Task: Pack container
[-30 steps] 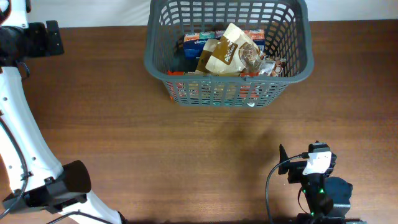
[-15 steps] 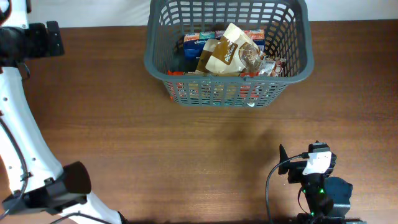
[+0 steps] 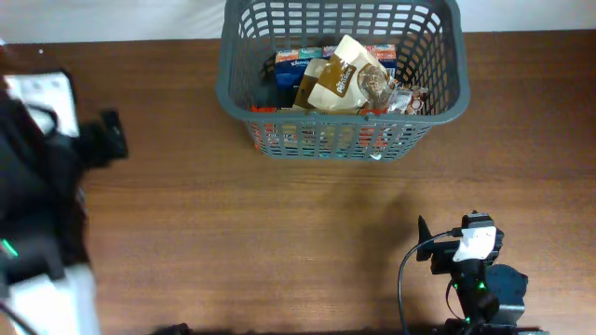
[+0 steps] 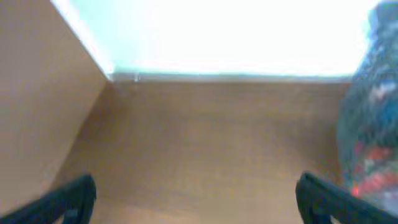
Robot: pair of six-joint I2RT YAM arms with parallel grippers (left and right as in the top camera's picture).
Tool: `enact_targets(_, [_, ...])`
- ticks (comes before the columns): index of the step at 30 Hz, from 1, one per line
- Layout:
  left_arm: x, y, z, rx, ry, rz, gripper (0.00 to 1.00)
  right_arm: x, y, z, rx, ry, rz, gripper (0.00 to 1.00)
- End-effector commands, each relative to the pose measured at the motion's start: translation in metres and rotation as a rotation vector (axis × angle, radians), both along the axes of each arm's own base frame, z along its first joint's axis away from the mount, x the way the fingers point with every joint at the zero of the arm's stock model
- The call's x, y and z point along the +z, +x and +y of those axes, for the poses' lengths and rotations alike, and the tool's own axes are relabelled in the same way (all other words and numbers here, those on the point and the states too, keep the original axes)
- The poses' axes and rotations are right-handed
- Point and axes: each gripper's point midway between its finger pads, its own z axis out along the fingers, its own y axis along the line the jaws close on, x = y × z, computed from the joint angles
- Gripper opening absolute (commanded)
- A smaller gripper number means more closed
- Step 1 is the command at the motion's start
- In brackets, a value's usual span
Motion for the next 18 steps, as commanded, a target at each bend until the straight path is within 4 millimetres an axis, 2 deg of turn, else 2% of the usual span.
enact_targets(1, [-0.027, -0.011, -0.037, -0.101, 0.009, -0.079, 0.99, -0.001, 0.0, 0.003, 0.014, 0.01, -0.004, 0.99])
enact_targets(5, [-0.037, -0.029, -0.073, -0.212, 0.029, -0.247, 0.99, -0.001, 0.0, 0.003, 0.014, 0.01, -0.004, 0.99])
enact_targets(9, [-0.067, -0.049, -0.093, -0.279, 0.029, -0.319, 0.99, -0.001, 0.0, 0.003, 0.014, 0.01, -0.004, 0.99])
enact_targets(16, [-0.146, -0.068, -0.097, -0.297, 0.024, -0.298, 0.99, -0.001, 0.0, 0.003, 0.014, 0.01, -0.004, 0.99])
enact_targets(18, [-0.161, -0.071, -0.097, -0.297, 0.024, -0.296, 0.99, -0.001, 0.0, 0.003, 0.014, 0.01, -0.004, 0.99])
